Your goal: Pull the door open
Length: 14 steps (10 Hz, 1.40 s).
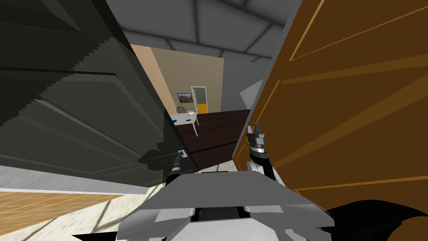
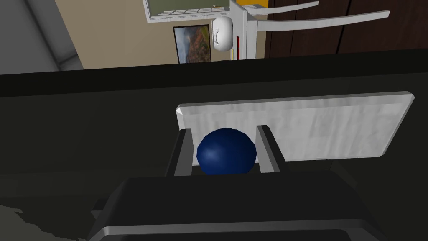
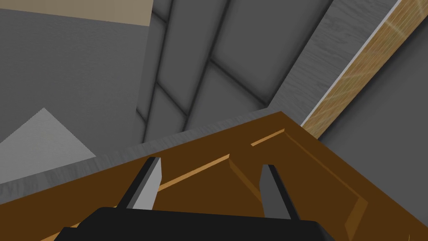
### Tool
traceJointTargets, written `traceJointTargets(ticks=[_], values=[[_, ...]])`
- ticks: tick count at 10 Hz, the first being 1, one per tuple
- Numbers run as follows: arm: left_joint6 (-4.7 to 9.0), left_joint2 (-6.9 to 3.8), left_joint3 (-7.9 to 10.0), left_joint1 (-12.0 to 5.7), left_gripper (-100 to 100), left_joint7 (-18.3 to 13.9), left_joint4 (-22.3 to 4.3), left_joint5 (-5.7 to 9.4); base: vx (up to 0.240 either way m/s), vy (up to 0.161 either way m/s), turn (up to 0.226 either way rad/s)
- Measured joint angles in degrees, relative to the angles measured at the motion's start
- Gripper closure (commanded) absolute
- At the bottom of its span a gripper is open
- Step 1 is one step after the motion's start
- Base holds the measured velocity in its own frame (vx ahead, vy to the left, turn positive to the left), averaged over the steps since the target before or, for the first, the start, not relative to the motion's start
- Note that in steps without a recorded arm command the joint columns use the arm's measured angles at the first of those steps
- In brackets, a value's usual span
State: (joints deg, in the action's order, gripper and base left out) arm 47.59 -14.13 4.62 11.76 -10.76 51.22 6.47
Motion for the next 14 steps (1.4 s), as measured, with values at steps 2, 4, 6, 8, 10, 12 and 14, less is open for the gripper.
traceJointTargets(ticks=[2, 4, 6, 8, 10, 12, 14], values=[[0.02, 0.04, -0.06, -0.06, 100, 0.01, 0.02, -0.03, 0.000, 0.000, 0.000], [0.01, 0.05, -0.06, -0.06, 100, -0.01, 0.01, -0.01, -0.053, 0.013, -0.063], [1.08, -0.84, -0.64, 0.44, 100, -0.88, 0.17, -0.30, -0.206, 0.038, -0.114], [1.83, -1.56, -1.65, 1.75, 100, -1.84, 0.95, -0.81, -0.205, 0.038, -0.142], [2.92, -2.66, -2.94, 3.63, 100, -3.30, 1.56, -1.38, -0.224, 0.041, -0.114], [4.02, -3.83, -3.94, 5.08, 100, -4.64, 2.13, -1.85, -0.207, 0.026, -0.109], [4.79, -4.17, -4.54, 5.50, 100, -5.28, 1.69, -2.14, -0.115, 0.009, -0.074]])
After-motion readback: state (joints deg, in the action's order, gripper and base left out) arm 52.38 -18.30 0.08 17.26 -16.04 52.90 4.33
